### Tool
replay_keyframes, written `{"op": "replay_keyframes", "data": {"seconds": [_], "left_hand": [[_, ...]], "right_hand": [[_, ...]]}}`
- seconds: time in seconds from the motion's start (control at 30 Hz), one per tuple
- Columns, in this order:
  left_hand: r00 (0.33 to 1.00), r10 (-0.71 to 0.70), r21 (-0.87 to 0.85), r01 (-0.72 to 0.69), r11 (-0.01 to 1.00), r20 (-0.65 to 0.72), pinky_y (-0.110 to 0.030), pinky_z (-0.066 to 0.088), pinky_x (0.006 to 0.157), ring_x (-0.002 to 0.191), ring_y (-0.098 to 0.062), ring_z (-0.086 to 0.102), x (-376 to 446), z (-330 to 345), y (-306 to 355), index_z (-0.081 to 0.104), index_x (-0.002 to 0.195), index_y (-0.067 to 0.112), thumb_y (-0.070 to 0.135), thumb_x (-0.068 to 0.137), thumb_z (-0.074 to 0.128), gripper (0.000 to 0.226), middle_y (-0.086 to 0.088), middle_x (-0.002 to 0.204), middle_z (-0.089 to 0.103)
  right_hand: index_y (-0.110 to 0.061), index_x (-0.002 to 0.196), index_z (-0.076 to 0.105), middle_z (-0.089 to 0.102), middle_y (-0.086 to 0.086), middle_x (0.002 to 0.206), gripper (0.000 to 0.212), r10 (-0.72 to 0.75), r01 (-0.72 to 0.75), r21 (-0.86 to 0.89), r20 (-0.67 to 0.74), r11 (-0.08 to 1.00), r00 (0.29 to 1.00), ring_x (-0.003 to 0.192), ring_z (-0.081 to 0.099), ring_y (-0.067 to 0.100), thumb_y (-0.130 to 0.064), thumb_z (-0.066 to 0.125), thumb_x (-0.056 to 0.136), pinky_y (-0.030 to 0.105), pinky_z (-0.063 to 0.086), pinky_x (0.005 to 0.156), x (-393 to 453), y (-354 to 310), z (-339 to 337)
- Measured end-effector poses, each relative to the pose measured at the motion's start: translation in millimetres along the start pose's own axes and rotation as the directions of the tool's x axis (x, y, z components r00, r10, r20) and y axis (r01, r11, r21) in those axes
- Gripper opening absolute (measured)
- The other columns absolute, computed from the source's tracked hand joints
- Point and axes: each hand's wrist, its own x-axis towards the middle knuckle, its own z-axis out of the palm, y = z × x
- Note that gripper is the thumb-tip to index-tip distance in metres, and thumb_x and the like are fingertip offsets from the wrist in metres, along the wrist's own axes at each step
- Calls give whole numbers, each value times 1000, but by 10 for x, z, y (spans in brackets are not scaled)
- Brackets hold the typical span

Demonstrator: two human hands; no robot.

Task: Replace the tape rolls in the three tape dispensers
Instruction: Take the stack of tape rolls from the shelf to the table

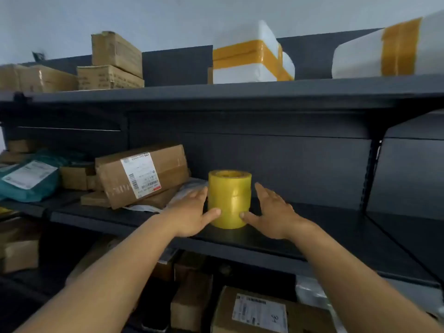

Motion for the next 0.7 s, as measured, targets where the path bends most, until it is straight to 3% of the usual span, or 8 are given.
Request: {"op": "replay_keyframes", "data": {"seconds": [0.17, 0.27, 0.4, 0.7], "left_hand": [[996, -45, -348, 15, 937, -78, -17, 6, 102, 146, -13, 5, 225, 234, 3, -15, 150, 22, 54, 92, 45, 89, 2, 161, -3], [988, -67, -509, -13, 861, -138, -21, 11, 107, 145, -13, 7, 357, 308, 21, -20, 148, 27, 52, 90, 49, 93, 2, 161, -3], [983, -62, -606, -57, 793, -174, -34, 22, 116, 144, -15, 16, 490, 383, 59, -23, 146, 32, 48, 90, 52, 95, 2, 161, 4], [980, -63, -720, -97, 687, -191, -29, 35, 103, 134, -17, 38, 632, 468, -22, -22, 143, 45, 64, 82, 48, 95, 2, 157, 23]], "right_hand": [[-36, 143, -25, -7, -4, 159, 108, -42, 53, 324, -39, 945, 998, 145, 7, 23, -52, 63, 83, 44, 18, 116, 266, 46, 145], [-41, 140, -29, -7, -5, 159, 113, -6, 43, 451, -82, 892, 997, 143, 14, 20, -49, 67, 81, 37, 27, 109, 385, 49, 217], [-41, 139, -31, 2, -3, 160, 117, 35, 12, 555, -73, 831, 997, 141, 23, 19, -53, 68, 78, 38, 31, 110, 489, 19, 326], [-48, 140, -23, 17, -2, 157, 99, 146, -17, 708, -122, 706, 982, 135, 33, 22, -72, 50, 77, 45, 35, 109, 599, -143, 488]]}}
